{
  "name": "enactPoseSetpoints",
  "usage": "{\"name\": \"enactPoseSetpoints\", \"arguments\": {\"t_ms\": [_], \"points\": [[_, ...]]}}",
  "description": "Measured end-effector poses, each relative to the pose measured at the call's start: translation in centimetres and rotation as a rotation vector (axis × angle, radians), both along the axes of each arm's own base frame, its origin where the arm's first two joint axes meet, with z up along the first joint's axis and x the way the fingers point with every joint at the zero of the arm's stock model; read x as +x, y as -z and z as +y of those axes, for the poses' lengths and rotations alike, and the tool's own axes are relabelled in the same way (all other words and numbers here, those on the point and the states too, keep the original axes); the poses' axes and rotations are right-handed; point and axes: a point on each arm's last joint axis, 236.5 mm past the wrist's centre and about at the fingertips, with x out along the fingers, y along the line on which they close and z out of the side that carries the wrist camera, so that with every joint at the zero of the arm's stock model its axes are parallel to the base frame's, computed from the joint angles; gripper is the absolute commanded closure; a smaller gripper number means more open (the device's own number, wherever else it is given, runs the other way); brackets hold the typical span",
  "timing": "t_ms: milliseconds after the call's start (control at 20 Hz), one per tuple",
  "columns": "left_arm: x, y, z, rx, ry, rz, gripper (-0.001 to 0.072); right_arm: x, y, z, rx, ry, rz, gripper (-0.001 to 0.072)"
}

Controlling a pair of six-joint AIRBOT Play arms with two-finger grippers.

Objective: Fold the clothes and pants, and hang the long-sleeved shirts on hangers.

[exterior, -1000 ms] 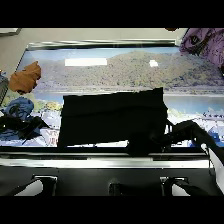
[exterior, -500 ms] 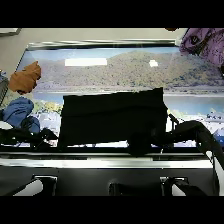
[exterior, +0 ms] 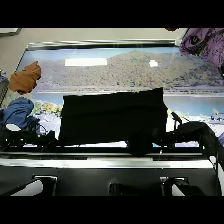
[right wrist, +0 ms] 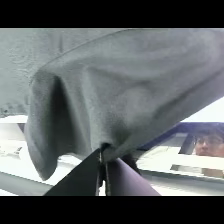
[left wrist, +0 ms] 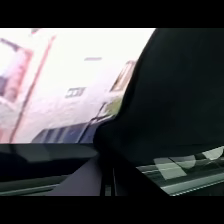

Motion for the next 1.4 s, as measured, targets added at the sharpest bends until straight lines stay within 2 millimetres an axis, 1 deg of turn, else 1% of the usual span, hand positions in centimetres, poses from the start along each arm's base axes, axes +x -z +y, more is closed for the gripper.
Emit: {"name": "enactPoseSetpoints", "arguments": {"t_ms": [100, 200, 250, 350, 450, 550, 650, 700, 800, 900, 1000, 1200, 1400], "points": [[0.8, -0.4, 0.1, 0.008, -0.008, -0.026, 0.0692, -0.1, -0.7, -0.2, -0.011, 0.004, -0.015, 0.0685], [1.2, -1.8, 0.1, 0.014, -0.014, -0.045, 0.0692, -0.7, -1.8, -0.5, -0.033, 0.006, -0.024, 0.0686], [1.4, -2.6, 0.5, 0.038, -0.020, -0.057, 0.0692, -1.3, -2.5, -0.8, -0.051, 0.006, -0.028, 0.0686], [0.9, -4.2, 1.3, 0.089, -0.031, -0.064, 0.0692, -2.9, -4.0, -1.3, -0.089, 0.007, -0.035, 0.0686], [0.0, -5.9, 1.9, 0.141, -0.043, -0.070, 0.0692, -5.0, -5.7, -1.6, -0.118, 0.008, -0.047, 0.0686], [-0.5, -7.4, 2.0, 0.174, -0.046, -0.099, 0.0692, -6.7, -7.2, -1.8, -0.141, 0.012, -0.065, 0.0686], [-0.6, -8.4, 1.9, 0.201, -0.038, -0.130, 0.0693, -7.1, -8.4, -2.1, -0.159, 0.022, -0.093, 0.0686], [-0.4, -8.6, 1.8, 0.212, -0.031, -0.146, 0.0693, -6.9, -8.8, -2.3, -0.170, 0.028, -0.105, 0.0686], [0.8, -9.1, 1.7, 0.237, -0.027, -0.197, 0.0693, -5.6, -9.5, -2.7, -0.182, 0.032, -0.126, 0.0686], [2.6, -9.4, 1.6, 0.257, -0.023, -0.250, 0.0693, -3.2, -9.7, -3.3, -0.194, 0.026, -0.142, 0.0686], [4.6, -9.5, 1.6, 0.272, -0.019, -0.286, 0.0693, -0.2, -9.7, -3.8, -0.204, 0.015, -0.158, 0.0686], [9.5, -9.3, 1.7, 0.293, -0.004, -0.338, 0.0693, 6.1, -8.4, -4.9, -0.222, -0.007, -0.175, 0.0685], [14.8, -8.2, 1.3, 0.301, 0.051, -0.362, 0.0693, 11.6, -6.5, -6.0, -0.241, -0.011, -0.204, 0.0685]]}}
